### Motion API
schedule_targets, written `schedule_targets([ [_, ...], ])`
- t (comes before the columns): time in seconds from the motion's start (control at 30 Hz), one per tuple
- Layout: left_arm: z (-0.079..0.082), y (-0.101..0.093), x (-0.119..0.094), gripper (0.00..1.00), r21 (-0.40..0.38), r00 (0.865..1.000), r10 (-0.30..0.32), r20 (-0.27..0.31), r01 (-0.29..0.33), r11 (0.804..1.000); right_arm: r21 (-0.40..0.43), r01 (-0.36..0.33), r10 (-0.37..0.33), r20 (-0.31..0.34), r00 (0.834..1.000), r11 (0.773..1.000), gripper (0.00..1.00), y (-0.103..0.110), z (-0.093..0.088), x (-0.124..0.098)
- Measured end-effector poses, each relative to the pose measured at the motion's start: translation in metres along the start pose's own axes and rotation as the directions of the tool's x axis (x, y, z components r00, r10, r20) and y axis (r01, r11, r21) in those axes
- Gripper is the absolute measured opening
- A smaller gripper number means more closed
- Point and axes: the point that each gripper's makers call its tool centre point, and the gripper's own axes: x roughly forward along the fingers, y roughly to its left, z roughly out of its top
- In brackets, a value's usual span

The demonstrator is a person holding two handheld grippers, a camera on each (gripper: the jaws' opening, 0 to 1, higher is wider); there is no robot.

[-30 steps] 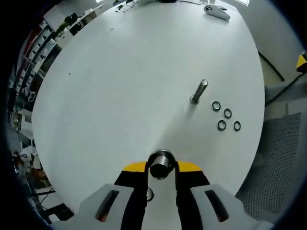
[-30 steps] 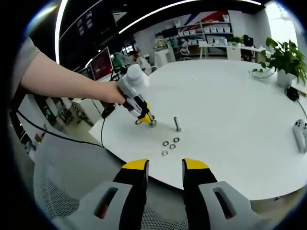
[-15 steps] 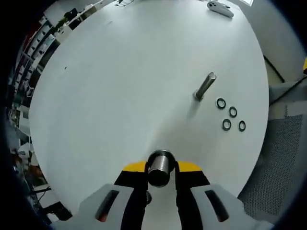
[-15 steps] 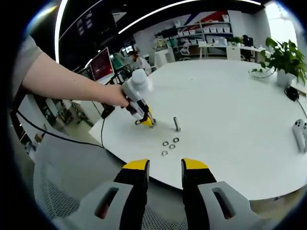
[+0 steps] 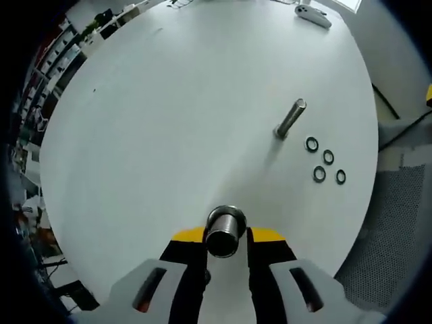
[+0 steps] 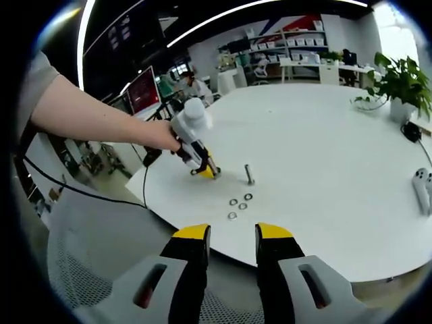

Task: Place the washer onto the threaded stud by aligning its center hole with the stud, sliding it down to the base, and recovering from edge contact or off-axis alignment until the washer reaches the visible bottom stop.

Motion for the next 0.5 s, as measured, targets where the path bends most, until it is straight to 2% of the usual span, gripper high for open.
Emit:
schedule_targets([
  [0.13,-0.006,0.001,-0.004,0.23,-0.017,1.000,0.001,0.009,-0.001,1.000,0.000,0.001,-0.001,-0.001,1.000,1.000,0.29,0.000,0.000,0.000],
  [0.3,-0.015,0.012,-0.010,0.23,-0.097,0.999,0.019,0.038,-0.015,0.995,-0.001,0.001,-0.001,-0.006,1.000,1.000,0.29,0.001,-0.001,0.000],
  [0.5,-0.029,0.017,-0.016,0.23,-0.148,0.999,0.027,0.043,-0.021,0.989,-0.004,-0.004,0.004,-0.008,1.000,1.000,0.29,0.002,-0.001,0.000],
])
